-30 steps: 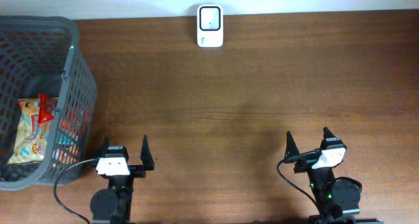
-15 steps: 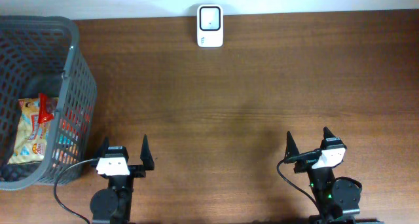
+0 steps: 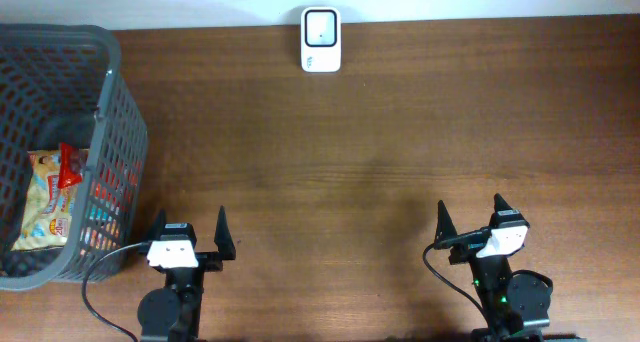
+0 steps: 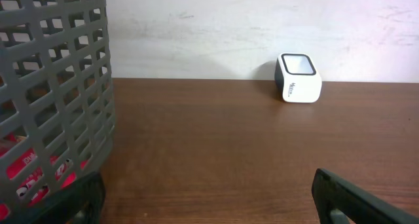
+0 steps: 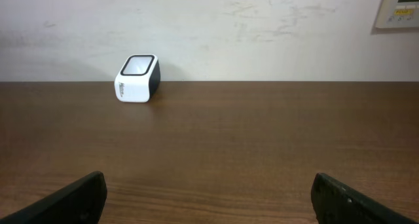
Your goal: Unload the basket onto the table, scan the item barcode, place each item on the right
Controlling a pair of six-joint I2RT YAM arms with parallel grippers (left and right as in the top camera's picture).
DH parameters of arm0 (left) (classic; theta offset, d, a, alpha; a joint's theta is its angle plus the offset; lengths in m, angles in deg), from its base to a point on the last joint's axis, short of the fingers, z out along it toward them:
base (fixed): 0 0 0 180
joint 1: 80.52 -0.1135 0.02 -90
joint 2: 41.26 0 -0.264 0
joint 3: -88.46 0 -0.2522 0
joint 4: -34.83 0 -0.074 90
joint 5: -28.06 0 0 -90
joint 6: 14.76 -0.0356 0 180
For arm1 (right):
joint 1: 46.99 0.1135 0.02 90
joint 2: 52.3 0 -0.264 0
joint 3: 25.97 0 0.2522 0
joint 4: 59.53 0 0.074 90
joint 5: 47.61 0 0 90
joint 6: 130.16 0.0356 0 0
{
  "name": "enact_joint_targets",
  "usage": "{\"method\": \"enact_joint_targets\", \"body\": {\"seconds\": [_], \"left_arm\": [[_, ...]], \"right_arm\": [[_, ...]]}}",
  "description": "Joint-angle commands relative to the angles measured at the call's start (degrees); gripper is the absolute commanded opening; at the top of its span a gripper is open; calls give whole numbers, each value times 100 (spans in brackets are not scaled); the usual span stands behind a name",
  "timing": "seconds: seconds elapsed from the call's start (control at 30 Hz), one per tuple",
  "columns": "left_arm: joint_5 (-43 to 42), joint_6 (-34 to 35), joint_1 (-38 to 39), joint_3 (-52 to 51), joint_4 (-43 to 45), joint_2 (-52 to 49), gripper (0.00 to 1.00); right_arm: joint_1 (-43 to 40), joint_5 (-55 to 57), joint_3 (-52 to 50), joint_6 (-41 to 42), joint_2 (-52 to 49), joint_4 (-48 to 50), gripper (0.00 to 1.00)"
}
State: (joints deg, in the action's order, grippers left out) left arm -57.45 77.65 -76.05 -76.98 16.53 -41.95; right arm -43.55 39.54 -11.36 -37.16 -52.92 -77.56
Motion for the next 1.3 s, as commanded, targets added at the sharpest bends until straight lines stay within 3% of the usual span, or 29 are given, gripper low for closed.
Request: {"method": "enact_joint_targets", "body": {"seconds": [0.0,0.3,0.37,0.4,0.47,0.5,0.53,0.6,0.67,0.7,0.77,0.8,0.83,0.9,0.93,1.0,1.03,1.07,1.1,1.17,1.23,1.27], "left_arm": [[-63,-116,-26,-26,-7,33,99],[-63,-116,-26,-26,-4,33,99],[-713,-114,-24,-26,22,33,99],[-1141,-109,-24,-26,354,33,99],[-2704,-111,-24,-26,2345,33,99],[-2986,-96,-24,-24,3230,33,99],[-3088,26,-24,33,3748,33,99],[-3106,66,-26,601,3783,9,99],[-3106,-802,-26,1513,3318,-341,99],[-3023,-1248,-26,2354,2524,-796,99],[-1963,-1069,-26,3930,422,-1836,99],[-2094,-1069,-24,4531,-214,-2295,99],[-2804,-1069,-20,5187,-649,-2852,99],[-4054,-1069,-20,5678,-520,-3526,99],[-4050,-1064,-22,5932,-649,-3810,99],[-1961,-861,-26,7479,-2389,-4811,99],[-1565,-1145,-26,8472,-3427,-5436,99],[-1880,-1172,-22,9211,-4142,-5925,99],[-2907,-1180,-13,9976,-5047,-6526,99],[-2175,-1174,-15,10218,-5152,-6902,99],[-817,-275,-55,10465,-5200,-7195,99],[-570,-74,-249,10723,-5272,-7405,99]], "right_arm": [[68,31,-52,26,42,-2,98],[68,31,-52,28,42,-2,98],[68,31,-52,26,42,-2,98],[68,31,-52,28,42,-4,98],[68,31,-52,28,42,-4,98],[68,31,-52,26,42,-4,98],[68,31,-52,28,42,-2,98],[68,31,-52,28,42,-4,98],[68,31,-52,28,42,-2,98],[68,31,-52,26,42,-4,98],[68,31,-52,28,42,-2,98],[68,31,-52,26,42,-4,98],[68,31,-52,26,42,-2,98],[68,31,-52,26,42,-2,98],[68,31,-52,28,42,-4,98],[68,31,-52,28,42,-4,98],[68,31,-52,28,42,-4,98],[68,31,-52,26,42,-4,98],[68,31,-52,28,42,-4,98],[68,31,-52,26,42,-2,98],[68,31,-52,26,42,-4,98],[68,31,-52,28,42,-4,98]]}}
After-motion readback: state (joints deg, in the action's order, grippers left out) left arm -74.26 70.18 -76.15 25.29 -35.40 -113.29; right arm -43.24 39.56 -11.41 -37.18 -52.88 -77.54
